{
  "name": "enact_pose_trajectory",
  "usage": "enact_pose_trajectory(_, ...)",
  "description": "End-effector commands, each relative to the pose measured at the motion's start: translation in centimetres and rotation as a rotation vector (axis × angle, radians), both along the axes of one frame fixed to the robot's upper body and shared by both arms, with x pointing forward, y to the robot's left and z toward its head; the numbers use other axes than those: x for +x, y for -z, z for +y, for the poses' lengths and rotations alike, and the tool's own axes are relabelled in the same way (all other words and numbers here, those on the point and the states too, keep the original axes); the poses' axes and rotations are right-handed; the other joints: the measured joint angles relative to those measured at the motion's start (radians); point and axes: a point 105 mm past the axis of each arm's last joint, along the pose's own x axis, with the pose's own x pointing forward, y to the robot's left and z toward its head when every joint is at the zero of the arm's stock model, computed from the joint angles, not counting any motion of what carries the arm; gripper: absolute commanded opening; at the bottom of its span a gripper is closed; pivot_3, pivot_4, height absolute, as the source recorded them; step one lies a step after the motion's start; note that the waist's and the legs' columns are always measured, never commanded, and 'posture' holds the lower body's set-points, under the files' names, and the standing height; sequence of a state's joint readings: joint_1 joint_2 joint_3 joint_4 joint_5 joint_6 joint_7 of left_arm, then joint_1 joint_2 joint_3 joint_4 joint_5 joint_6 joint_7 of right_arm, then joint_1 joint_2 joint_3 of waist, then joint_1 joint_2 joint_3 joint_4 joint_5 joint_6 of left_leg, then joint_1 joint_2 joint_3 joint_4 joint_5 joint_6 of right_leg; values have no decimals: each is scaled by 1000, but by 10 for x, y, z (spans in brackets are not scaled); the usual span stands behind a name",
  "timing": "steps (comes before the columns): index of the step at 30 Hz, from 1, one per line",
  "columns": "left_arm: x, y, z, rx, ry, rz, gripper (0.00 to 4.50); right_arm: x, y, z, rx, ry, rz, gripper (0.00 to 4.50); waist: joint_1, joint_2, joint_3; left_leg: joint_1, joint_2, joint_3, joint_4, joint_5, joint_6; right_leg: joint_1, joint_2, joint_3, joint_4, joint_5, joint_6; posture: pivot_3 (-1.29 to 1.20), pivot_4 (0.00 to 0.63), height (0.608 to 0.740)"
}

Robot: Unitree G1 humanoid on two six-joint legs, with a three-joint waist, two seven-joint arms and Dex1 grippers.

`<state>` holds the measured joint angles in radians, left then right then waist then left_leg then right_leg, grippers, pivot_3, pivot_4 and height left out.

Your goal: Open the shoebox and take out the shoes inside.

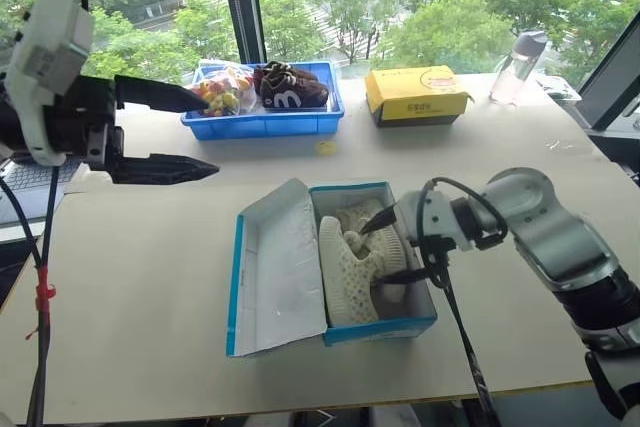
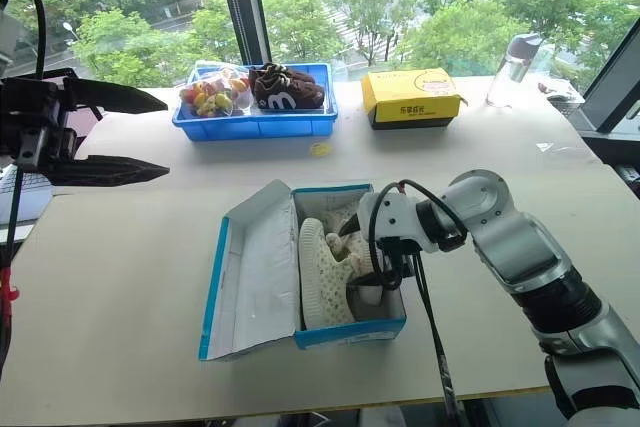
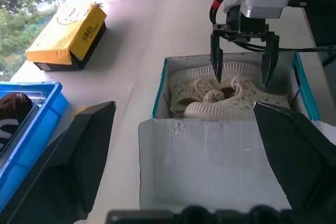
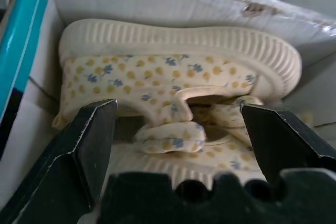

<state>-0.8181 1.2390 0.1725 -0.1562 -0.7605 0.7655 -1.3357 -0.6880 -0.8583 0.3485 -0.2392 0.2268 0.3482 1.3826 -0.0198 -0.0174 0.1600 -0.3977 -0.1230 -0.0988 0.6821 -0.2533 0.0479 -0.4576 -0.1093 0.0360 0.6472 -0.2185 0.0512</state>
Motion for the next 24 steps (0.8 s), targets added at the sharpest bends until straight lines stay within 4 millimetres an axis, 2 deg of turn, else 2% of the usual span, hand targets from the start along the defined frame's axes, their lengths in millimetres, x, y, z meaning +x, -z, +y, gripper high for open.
enact_pose_trajectory(1,-5,-12,3,7,-3,-57,4500,3,2,-7,-43,-15,-35,4430,0,0,0,0,0,0,0,0,0,0,0,0,0,0,0,0,150,740)
enact_pose_trajectory(4,-5,-12,4,7,-7,-60,4500,4,9,-10,-58,-14,-18,4430,1,0,0,1,0,0,0,0,0,1,0,0,0,0,0,0,150,740)
enact_pose_trajectory(7,-5,-12,4,7,-9,-63,4500,6,13,-8,-51,-3,-9,3738,0,0,0,1,0,0,0,0,0,1,0,0,0,0,0,0,150,740)
enact_pose_trajectory(9,-6,-12,4,7,-10,-65,4500,8,11,-6,-38,5,-15,3114,0,0,0,1,0,0,0,0,0,1,0,0,0,0,0,0,150,740)
enact_pose_trajectory(10,-6,-12,5,6,-11,-66,4500,9,10,-5,-30,7,-16,2649,1,0,0,1,0,0,0,0,0,1,0,0,0,0,0,0,150,740)
enact_pose_trajectory(17,-6,-12,6,1,-21,-68,4500,7,0,3,46,8,16,440,0,0,0,2,1,0,1,0,0,2,1,0,1,0,-1,0,150,740)
enact_pose_trajectory(18,-6,-11,7,-2,-22,-65,4500,1,-10,8,112,-7,61,137,0,0,0,2,1,0,1,0,0,2,1,0,1,0,-1,0,150,740)
enact_pose_trajectory(21,-6,-9,9,0,-33,-60,4500,-9,-29,16,217,-41,127,64,-3,0,0,2,1,0,1,0,0,1,1,1,1,0,-1,0,150,740)
enact_pose_trajectory(24,-6,-9,9,0,-34,-58,4500,-9,-51,23,378,-34,196,64,-3,0,0,0,1,0,1,0,0,0,1,0,1,0,-1,0,150,740)
